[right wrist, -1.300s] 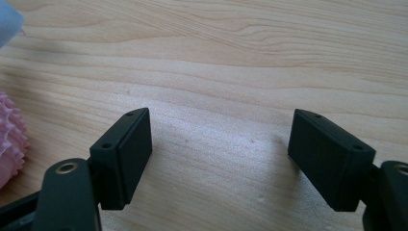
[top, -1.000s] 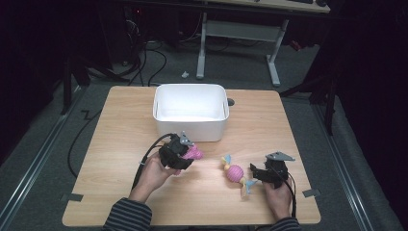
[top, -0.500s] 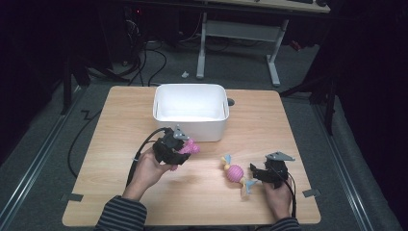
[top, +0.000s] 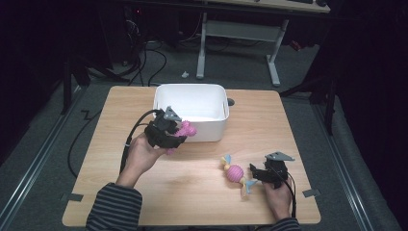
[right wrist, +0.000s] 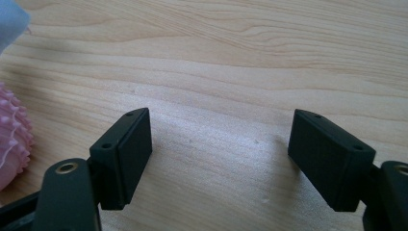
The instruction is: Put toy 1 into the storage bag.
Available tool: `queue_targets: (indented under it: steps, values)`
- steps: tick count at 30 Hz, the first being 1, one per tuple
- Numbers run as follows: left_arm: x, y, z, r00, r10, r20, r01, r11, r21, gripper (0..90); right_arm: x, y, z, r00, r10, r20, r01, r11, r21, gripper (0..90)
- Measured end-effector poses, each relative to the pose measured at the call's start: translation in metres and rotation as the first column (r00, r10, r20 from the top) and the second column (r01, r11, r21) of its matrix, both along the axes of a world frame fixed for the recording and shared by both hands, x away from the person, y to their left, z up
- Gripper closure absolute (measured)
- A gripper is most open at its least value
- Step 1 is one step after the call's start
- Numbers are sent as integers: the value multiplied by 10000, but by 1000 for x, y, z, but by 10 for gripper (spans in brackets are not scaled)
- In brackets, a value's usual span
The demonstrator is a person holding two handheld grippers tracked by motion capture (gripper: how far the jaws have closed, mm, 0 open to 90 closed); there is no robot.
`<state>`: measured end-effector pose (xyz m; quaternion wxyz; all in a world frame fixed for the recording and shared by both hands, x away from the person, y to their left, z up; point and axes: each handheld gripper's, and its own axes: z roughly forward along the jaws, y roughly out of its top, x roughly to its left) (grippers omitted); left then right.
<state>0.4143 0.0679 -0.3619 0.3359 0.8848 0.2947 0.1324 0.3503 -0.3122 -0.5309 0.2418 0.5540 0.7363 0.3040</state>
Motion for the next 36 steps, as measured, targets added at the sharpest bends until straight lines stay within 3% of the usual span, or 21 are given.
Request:
queue_targets:
  steps: [7,16,36]
  values:
    - [11,1,15,9997,187,147,-186,9998,-87,591,0,0,0,10000,22,1,-22,10000,4,233]
    - [34,1,26,9985,540,-59,-541,9984,-178,591,0,0,0,10000,29,-13,-29,10000,8,232]
    - [77,-12,31,9924,1219,-138,-1219,9925,38,590,0,1,0,9999,146,-18,-146,9999,4,232]
